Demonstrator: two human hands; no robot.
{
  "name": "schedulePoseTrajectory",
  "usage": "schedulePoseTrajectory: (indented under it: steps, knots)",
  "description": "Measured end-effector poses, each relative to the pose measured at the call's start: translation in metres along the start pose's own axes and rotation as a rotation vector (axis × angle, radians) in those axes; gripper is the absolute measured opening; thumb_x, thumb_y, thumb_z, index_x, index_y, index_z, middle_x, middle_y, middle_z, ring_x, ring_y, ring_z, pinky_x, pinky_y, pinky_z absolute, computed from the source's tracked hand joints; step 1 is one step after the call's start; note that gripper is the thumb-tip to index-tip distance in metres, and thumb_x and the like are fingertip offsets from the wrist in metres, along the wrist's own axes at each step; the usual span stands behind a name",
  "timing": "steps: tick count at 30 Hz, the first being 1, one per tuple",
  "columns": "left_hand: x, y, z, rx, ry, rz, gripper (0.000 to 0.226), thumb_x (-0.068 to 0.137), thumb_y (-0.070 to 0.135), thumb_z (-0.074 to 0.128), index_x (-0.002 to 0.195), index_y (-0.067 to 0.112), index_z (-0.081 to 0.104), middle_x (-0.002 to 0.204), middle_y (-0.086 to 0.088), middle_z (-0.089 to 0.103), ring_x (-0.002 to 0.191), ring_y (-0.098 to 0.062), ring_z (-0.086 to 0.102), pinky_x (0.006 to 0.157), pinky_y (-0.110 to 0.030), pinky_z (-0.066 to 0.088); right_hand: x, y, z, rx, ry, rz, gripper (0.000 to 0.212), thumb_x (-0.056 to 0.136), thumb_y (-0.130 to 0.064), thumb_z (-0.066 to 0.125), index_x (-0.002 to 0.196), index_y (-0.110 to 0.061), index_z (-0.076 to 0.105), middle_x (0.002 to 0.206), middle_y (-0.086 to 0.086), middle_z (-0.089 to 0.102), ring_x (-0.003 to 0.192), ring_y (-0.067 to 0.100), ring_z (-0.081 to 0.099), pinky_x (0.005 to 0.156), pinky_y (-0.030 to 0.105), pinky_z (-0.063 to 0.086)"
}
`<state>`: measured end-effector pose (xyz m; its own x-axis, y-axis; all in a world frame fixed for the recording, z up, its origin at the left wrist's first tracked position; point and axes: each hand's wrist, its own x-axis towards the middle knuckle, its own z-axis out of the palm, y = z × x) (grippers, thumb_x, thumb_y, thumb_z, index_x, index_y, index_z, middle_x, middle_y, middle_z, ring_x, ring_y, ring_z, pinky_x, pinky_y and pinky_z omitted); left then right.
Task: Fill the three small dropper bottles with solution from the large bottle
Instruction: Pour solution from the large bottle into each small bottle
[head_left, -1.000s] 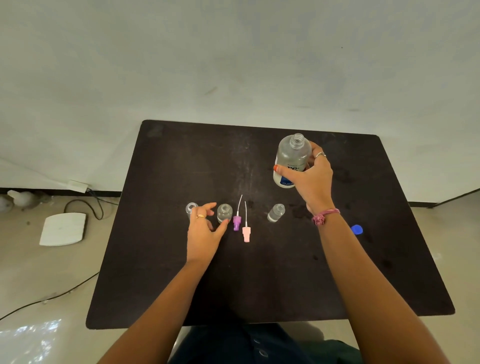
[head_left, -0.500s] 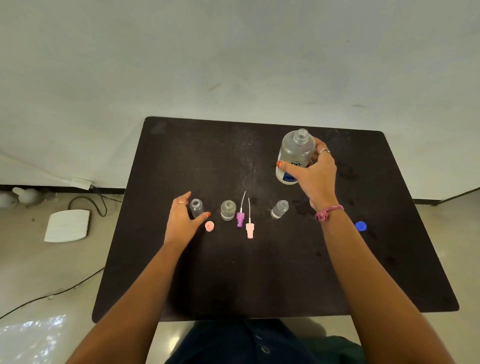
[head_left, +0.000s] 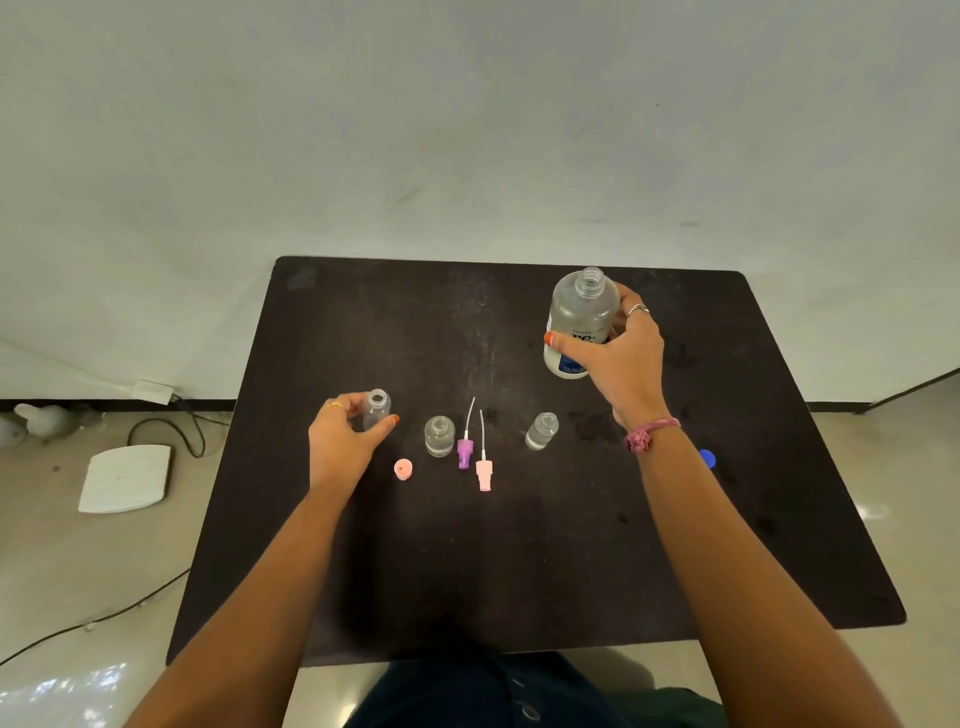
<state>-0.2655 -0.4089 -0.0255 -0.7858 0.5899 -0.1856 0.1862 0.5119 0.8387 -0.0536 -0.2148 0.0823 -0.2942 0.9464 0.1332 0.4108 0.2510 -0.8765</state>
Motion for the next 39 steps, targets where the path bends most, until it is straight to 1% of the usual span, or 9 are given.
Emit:
schedulePoseTrajectory:
  steps: [3, 5, 9, 13, 22, 28, 32, 36, 39]
  knots:
    - [-0.001, 0.026, -0.002, -0.06, 0.046, 0.06, 0.035, 0.075, 0.022, 0.08, 0.104, 0.022, 0.06, 0.106, 0.004, 0.059, 0.093, -0.007, 0.057, 0.075, -0.013, 0.044, 0.003, -0.004, -0.01, 0.007, -0.015, -0.017, 0.072, 0.066, -0.028, 0.085, 0.128, -0.024, 0.049, 0.117, -0.01, 0.056, 0.105, 0.01, 0.055, 0.081, 0.004, 0.042]
    - [-0.002, 0.048, 0.0, -0.108, 0.081, 0.103, 0.034, 0.076, 0.021, 0.079, 0.103, 0.023, 0.06, 0.106, 0.005, 0.058, 0.094, -0.006, 0.056, 0.076, -0.012, 0.045, 0.006, -0.007, -0.017, -0.001, -0.027, -0.042, 0.072, 0.064, -0.031, 0.086, 0.126, -0.026, 0.051, 0.115, -0.011, 0.057, 0.104, 0.009, 0.056, 0.077, 0.002, 0.041]
    - [-0.009, 0.094, 0.007, -0.187, 0.118, 0.19, 0.034, 0.077, 0.021, 0.078, 0.104, 0.025, 0.058, 0.107, 0.006, 0.057, 0.093, -0.004, 0.055, 0.067, 0.002, 0.04, 0.013, -0.016, -0.035, -0.011, -0.048, -0.089, 0.072, 0.06, -0.037, 0.086, 0.125, -0.031, 0.053, 0.116, -0.007, 0.061, 0.104, 0.01, 0.059, 0.086, 0.017, 0.048]
    - [-0.017, 0.14, 0.017, -0.259, 0.119, 0.262, 0.036, 0.076, 0.023, 0.079, 0.105, 0.024, 0.06, 0.104, 0.008, 0.058, 0.088, 0.004, 0.055, 0.07, 0.004, 0.038, 0.023, -0.027, -0.056, -0.053, -0.056, -0.15, 0.075, 0.057, -0.044, 0.086, 0.124, -0.031, 0.054, 0.116, -0.005, 0.061, 0.103, 0.012, 0.06, 0.089, 0.025, 0.052]
    - [-0.034, 0.245, 0.03, -0.343, 0.067, 0.394, 0.04, 0.068, 0.033, 0.084, 0.101, 0.028, 0.062, 0.1, 0.011, 0.065, 0.088, 0.006, 0.061, 0.072, -0.007, 0.047, 0.045, -0.075, -0.11, -0.119, -0.054, -0.327, 0.075, 0.057, -0.037, 0.087, 0.125, -0.03, 0.056, 0.113, -0.002, 0.06, 0.099, 0.013, 0.058, 0.081, 0.018, 0.048]
    - [-0.05, 0.297, 0.038, -0.425, 0.065, 0.462, 0.04, 0.066, 0.034, 0.085, 0.099, 0.029, 0.063, 0.096, 0.011, 0.066, 0.087, 0.0, 0.062, 0.075, -0.014, 0.052, 0.064, -0.109, -0.144, -0.263, -0.015, -0.461, 0.081, 0.058, -0.037, 0.088, 0.13, -0.032, 0.052, 0.114, 0.0, 0.056, 0.103, 0.018, 0.056, 0.084, 0.031, 0.052]
    - [-0.055, 0.321, 0.042, -0.456, 0.078, 0.48, 0.04, 0.067, 0.035, 0.085, 0.099, 0.03, 0.062, 0.096, 0.011, 0.065, 0.089, -0.004, 0.063, 0.075, -0.019, 0.054, 0.079, -0.126, -0.164, -0.378, 0.038, -0.558, 0.08, 0.06, -0.039, 0.086, 0.132, -0.034, 0.05, 0.113, 0.0, 0.054, 0.103, 0.016, 0.052, 0.08, 0.026, 0.047]
    - [-0.058, 0.34, 0.044, -0.478, 0.093, 0.499, 0.037, 0.065, 0.035, 0.085, 0.094, 0.034, 0.062, 0.096, 0.01, 0.065, 0.088, -0.003, 0.062, 0.077, -0.021, 0.055, 0.093, -0.138, -0.181, -0.447, 0.11, -0.598, 0.08, 0.061, -0.037, 0.085, 0.132, -0.034, 0.05, 0.115, 0.0, 0.052, 0.108, 0.018, 0.05, 0.081, 0.032, 0.049]
    - [-0.06, 0.351, 0.046, -0.485, 0.105, 0.511, 0.039, 0.065, 0.034, 0.085, 0.098, 0.03, 0.064, 0.096, 0.007, 0.064, 0.087, -0.005, 0.062, 0.077, -0.024, 0.057, 0.1, -0.144, -0.193, -0.489, 0.146, -0.642, 0.077, 0.063, -0.033, 0.084, 0.132, -0.033, 0.052, 0.115, 0.001, 0.052, 0.109, 0.021, 0.049, 0.077, 0.032, 0.047]
